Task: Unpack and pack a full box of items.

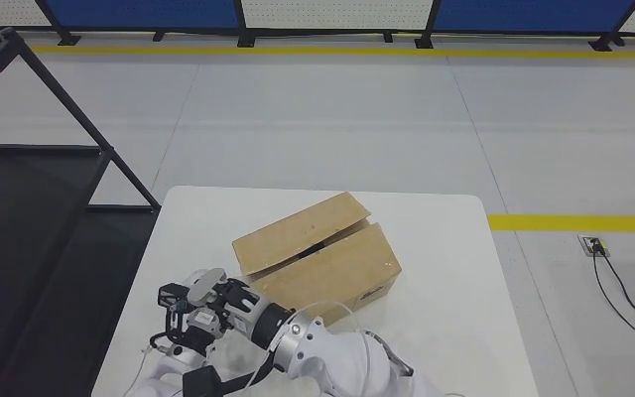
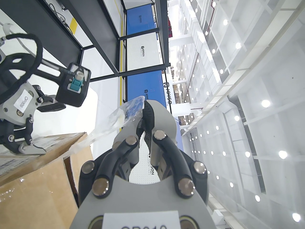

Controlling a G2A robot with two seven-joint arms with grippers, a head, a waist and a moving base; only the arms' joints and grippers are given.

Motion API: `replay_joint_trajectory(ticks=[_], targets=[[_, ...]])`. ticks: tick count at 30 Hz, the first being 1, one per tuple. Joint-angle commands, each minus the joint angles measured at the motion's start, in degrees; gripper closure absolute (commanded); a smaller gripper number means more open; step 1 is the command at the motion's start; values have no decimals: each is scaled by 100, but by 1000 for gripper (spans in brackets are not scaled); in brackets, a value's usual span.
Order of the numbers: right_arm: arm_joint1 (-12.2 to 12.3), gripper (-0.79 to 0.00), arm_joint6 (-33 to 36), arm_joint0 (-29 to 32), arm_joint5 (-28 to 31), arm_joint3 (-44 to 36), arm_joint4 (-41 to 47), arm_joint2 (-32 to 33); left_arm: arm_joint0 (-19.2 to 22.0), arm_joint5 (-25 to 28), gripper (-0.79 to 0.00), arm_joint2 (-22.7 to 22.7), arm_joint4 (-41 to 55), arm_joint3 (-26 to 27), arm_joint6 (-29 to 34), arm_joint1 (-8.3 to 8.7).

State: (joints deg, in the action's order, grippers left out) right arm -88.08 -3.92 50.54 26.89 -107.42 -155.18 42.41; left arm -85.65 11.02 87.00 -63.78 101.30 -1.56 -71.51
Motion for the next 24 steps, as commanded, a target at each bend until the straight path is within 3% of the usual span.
replay_joint_trajectory(ticks=[1,10,15,19,24], targets=[[-6,0,63,7,-30,-7,-53,-12,-9,-63,-785,37,150,25,-44,-7],[-25,0,392,108,-111,-88,-290,-5,-81,-112,-785,102,242,197,-168,-9],[0,0,297,226,-94,-209,-332,73,-26,-434,-785,130,377,256,-296,-35],[8,0,240,273,-57,-235,-348,102,159,-845,-785,71,191,296,-327,-58],[8,0,166,286,-53,-207,-326,133,573,-866,-785,-72,-184,91,-36,-57]])
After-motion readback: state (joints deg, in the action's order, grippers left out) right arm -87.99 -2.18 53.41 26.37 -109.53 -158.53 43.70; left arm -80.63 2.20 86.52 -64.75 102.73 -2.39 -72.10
